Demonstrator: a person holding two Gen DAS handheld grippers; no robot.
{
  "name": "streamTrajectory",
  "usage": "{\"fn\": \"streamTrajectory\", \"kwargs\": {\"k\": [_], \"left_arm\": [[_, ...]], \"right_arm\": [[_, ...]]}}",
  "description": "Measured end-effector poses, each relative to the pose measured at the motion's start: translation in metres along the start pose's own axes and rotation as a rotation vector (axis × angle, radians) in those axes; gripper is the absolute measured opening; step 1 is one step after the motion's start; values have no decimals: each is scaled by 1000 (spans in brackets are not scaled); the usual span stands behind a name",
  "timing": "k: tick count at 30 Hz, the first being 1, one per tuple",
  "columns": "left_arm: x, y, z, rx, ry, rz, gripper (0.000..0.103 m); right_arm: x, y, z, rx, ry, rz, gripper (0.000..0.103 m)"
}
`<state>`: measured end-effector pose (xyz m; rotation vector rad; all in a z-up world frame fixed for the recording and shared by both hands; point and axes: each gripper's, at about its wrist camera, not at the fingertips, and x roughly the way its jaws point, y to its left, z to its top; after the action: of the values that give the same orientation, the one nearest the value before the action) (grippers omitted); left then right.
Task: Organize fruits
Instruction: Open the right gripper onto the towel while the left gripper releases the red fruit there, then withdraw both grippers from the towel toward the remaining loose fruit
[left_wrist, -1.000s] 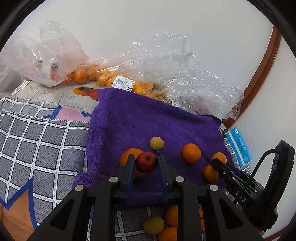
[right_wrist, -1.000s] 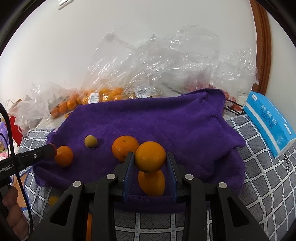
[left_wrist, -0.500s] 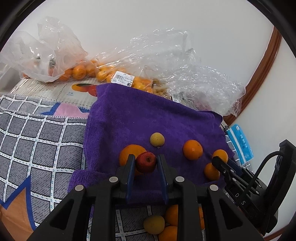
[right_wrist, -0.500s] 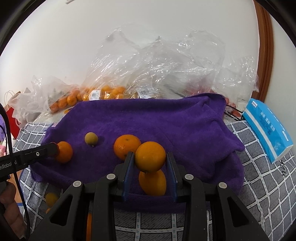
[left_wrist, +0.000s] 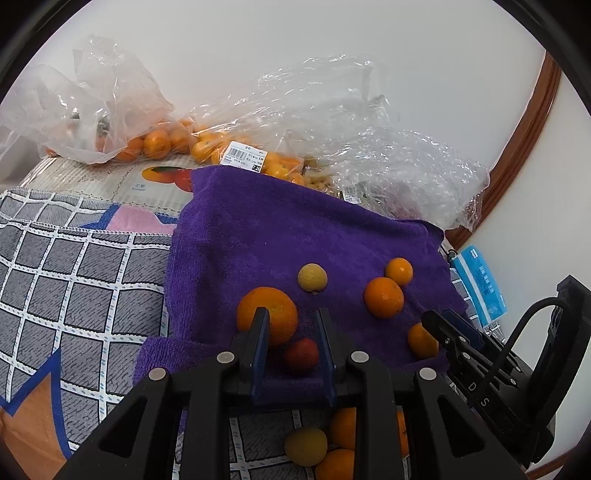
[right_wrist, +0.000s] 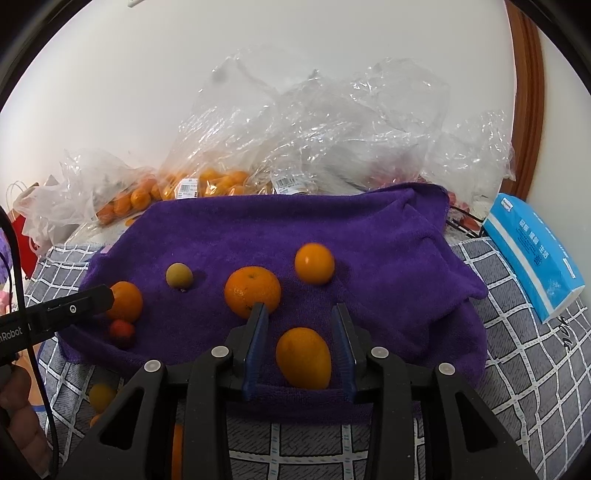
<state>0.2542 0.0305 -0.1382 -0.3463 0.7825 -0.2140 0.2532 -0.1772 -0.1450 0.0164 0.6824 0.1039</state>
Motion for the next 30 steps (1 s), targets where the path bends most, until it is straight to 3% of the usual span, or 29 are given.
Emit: {"fn": "streamTrajectory", "kwargs": {"k": [11,30], "left_arm": [[-6,-3,0,13,-14,-19,32],[-20,-12,3,31,-70,-31,37]], "right_arm": [[-7,1,0,-9,-30,-19,49],[-25,7,3,-20,-88,-76,50]]}}
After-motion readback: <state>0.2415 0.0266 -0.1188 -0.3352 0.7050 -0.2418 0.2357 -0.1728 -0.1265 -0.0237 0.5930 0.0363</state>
